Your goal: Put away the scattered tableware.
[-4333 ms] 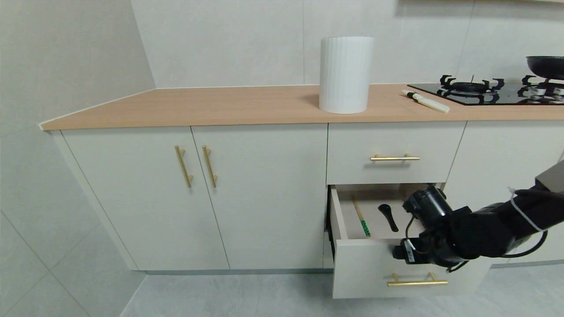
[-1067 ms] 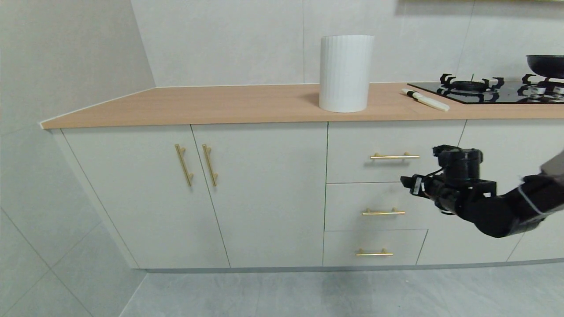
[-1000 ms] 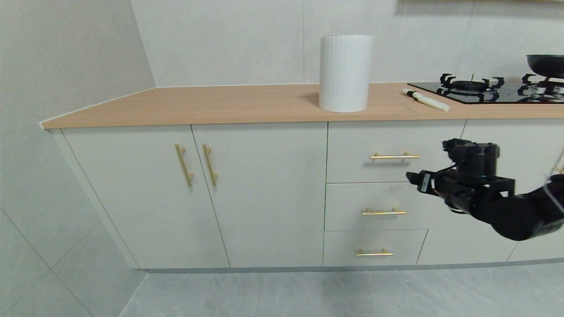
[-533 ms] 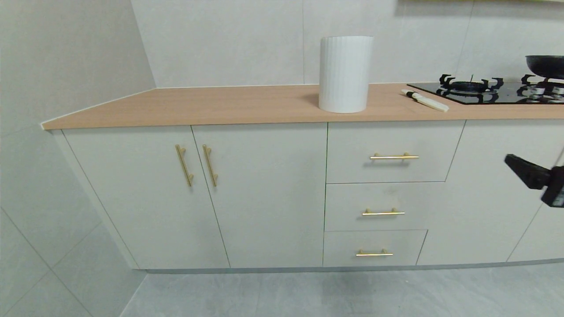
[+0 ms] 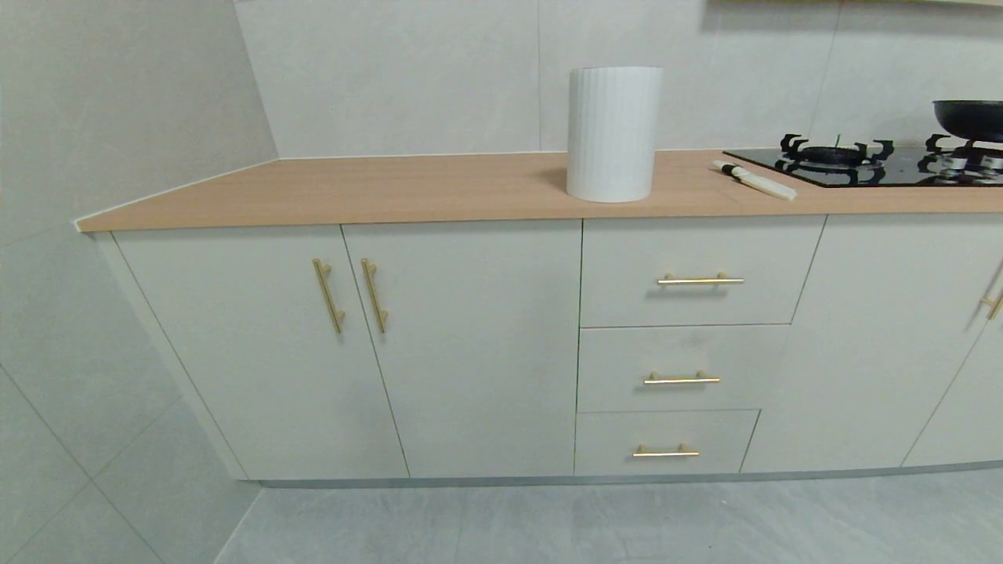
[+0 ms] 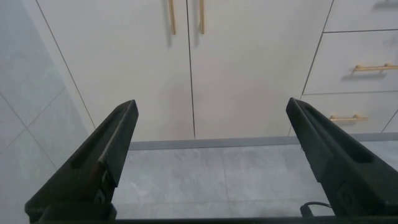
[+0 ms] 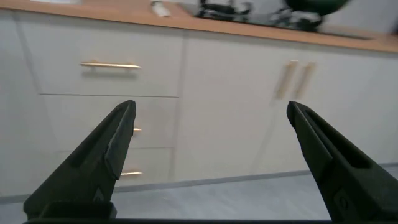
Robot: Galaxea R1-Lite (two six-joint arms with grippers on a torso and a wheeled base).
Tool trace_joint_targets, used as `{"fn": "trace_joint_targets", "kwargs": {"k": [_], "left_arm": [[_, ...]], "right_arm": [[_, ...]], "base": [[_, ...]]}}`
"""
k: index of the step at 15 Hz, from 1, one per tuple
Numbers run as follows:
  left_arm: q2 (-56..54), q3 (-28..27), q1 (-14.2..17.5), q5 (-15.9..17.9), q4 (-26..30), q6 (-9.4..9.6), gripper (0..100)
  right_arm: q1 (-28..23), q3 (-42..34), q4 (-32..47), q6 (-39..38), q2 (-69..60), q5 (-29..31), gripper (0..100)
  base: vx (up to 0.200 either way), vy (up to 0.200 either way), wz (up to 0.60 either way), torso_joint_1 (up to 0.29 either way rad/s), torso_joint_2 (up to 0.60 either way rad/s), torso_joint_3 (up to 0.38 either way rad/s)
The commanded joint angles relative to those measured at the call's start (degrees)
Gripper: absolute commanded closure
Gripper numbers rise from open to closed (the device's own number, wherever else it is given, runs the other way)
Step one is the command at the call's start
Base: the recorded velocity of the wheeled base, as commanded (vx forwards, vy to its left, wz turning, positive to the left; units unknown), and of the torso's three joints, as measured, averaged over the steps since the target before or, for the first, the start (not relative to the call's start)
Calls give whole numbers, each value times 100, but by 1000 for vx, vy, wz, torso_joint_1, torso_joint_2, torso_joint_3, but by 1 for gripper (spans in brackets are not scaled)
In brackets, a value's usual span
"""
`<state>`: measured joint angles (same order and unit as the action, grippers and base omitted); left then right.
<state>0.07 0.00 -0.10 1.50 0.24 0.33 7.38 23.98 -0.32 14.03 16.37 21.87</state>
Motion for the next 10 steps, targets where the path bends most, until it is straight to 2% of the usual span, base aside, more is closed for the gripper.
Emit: {"fn": "trace_joint_targets", "kwargs": {"k": [1, 3, 5, 6, 8, 10], "left_arm": [[1, 0, 1, -1, 2, 2, 0], [1, 0, 1, -1, 2, 2, 0], [1, 0, 1, -9, 2, 2, 0], [1, 0, 1, -1, 2, 2, 0], [1, 0, 1, -1, 2, 2, 0], [1, 0, 1, -1, 2, 2, 0]], "right_arm": [[-149, -69, 462, 56, -1083, 107, 0], [-175, -165, 454, -155, -1075, 854, 0], [-175, -271, 445, -190, -1066, 1214, 0], [-377, -271, 489, -190, -1145, 1285, 0], [-799, -412, 682, -102, -1453, 1065, 0], [-755, -693, 647, -173, -1637, 423, 0]], "base": [[0, 0, 0, 0, 0, 0], [0, 0, 0, 0, 0, 0], [0, 0, 0, 0, 0, 0], [0, 0, 0, 0, 0, 0], [0, 0, 0, 0, 0, 0], [0, 0, 0, 0, 0, 0]]}}
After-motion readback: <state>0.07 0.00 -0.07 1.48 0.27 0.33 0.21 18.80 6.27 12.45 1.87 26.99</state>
